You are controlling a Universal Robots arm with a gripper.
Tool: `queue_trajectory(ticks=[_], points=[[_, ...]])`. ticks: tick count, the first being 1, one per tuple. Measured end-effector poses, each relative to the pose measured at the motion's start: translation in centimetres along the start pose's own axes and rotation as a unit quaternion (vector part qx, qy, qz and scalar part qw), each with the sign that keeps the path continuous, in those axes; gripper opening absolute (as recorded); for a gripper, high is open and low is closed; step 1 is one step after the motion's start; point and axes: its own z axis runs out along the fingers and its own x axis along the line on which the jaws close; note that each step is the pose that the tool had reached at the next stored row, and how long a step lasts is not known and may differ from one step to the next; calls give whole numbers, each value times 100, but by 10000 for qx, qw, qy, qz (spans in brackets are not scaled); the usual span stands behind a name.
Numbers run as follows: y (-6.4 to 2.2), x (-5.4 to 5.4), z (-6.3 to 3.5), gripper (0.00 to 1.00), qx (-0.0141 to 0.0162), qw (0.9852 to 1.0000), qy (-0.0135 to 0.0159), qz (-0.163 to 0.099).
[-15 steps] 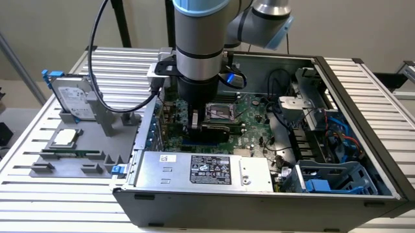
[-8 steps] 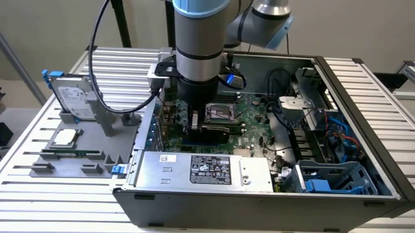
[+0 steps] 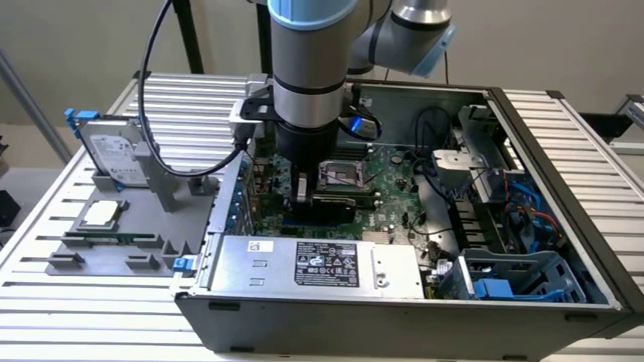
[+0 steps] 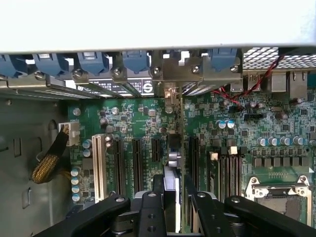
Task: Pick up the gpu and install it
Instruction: 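Press down on the gpu until it lock into place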
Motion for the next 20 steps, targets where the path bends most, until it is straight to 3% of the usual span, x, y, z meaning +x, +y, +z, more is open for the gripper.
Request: queue_trajectory(ticks=[3, 11, 12, 13, 20], points=[[-1, -1, 16, 0, -1, 10000, 3, 0], [-4, -8, 26, 0, -22, 10000, 54, 1], [-6, -15, -21, 0, -24, 10000, 56, 2], [-7, -17, -62, 0, -13, 10000, 38, 1], [-4, -11, -72, 0, -22, 10000, 46, 0]])
